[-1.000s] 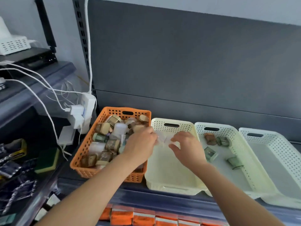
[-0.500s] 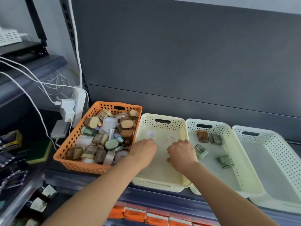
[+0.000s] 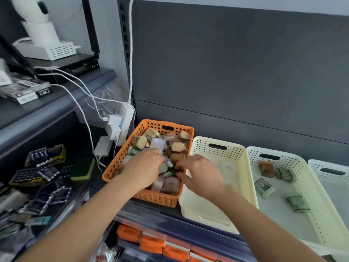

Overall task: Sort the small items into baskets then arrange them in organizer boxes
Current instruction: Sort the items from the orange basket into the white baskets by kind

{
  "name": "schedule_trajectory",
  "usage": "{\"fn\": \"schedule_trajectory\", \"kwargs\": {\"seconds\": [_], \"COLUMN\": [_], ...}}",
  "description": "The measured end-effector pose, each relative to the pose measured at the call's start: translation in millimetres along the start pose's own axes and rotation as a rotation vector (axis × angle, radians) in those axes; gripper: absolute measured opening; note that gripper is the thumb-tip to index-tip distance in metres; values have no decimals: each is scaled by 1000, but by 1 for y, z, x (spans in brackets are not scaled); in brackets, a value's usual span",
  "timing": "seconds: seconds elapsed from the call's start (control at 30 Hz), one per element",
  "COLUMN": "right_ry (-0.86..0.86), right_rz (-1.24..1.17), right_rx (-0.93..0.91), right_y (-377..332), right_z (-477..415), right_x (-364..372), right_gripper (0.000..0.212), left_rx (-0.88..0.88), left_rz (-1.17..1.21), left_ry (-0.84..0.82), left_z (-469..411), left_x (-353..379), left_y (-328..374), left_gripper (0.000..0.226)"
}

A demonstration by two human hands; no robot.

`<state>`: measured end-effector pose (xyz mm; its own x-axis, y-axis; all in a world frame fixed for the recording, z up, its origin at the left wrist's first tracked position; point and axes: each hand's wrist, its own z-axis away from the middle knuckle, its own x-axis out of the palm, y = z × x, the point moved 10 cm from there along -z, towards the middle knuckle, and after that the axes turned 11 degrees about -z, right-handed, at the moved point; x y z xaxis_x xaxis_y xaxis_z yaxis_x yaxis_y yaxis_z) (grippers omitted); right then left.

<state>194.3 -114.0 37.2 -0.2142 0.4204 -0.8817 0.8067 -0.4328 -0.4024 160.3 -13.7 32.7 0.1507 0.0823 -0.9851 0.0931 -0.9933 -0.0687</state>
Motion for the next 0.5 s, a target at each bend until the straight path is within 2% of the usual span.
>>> {"fn": "schedule_trajectory", "kwargs": {"seconds": [0.2, 0.37, 0.5], "right_ry": [-142, -261, -289], "right_rz": [-47, -16, -2], "right_rx": [-39, 6, 4], "right_y": [-23, -33, -33], "right_z": [-10, -28, -33], "right_x": [38, 67, 71], "right_gripper": [36, 36, 40], "left_rx": [-9, 66, 164], "left_rz": [-21, 38, 1], "left_ry": [-316, -329, -361], "left_z": [16, 17, 14], "left_x": [48, 54, 55], "left_y": [-30, -40, -36], "left_gripper": [44, 50, 54]}}
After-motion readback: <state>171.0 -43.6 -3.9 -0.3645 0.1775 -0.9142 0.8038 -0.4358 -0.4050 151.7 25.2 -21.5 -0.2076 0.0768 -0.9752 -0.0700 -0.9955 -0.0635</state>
